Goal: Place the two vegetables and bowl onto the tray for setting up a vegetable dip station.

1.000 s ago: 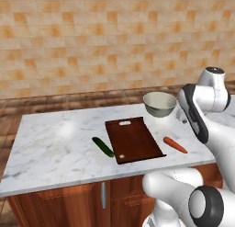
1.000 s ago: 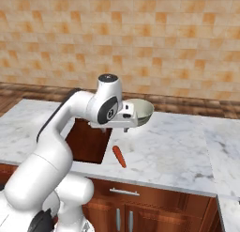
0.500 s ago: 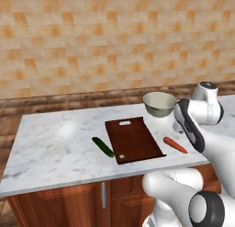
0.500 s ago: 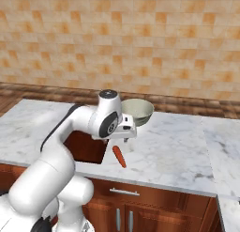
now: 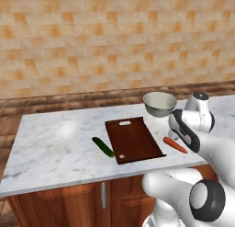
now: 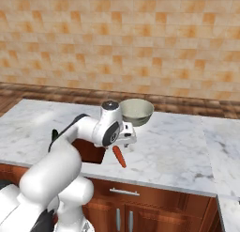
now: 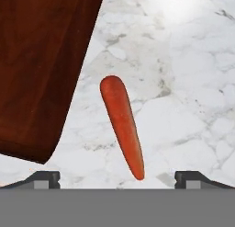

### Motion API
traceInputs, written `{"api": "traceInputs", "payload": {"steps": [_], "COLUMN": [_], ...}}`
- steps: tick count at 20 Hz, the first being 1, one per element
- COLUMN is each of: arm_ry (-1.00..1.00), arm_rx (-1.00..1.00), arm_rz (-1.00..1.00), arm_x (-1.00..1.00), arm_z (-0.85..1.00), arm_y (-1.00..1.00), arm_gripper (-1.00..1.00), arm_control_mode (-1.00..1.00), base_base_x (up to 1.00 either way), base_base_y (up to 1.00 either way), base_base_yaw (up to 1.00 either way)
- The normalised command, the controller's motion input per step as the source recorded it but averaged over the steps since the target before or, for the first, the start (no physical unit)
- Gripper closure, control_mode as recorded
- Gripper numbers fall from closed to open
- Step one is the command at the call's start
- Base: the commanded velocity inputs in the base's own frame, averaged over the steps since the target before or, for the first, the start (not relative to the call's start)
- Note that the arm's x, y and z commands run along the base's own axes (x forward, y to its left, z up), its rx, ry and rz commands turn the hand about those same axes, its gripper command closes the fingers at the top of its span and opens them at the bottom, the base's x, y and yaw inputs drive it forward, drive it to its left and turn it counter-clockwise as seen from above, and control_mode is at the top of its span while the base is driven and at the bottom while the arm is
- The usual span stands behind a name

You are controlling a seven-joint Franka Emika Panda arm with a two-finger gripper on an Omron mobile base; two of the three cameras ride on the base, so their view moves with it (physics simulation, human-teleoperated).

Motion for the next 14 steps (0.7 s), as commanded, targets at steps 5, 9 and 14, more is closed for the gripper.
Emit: {"api": "traceInputs", "payload": {"steps": [5,9,14], "arm_ry": [0.02,0.02,0.03], "arm_rx": [0.0,0.0,0.0], "arm_rz": [0.05,0.05,0.05], "arm_x": [0.3,0.3,0.18], "arm_z": [-0.21,-0.24,-0.29], "arm_y": [0.0,0.0,0.0], "arm_gripper": [-1.0,-1.0,-1.0], "arm_control_mode": [-1.0,-1.0,-1.0], "base_base_x": [0.0,0.0,0.0], "base_base_y": [0.0,0.0,0.0], "base_base_yaw": [0.0,0.0,0.0]}}
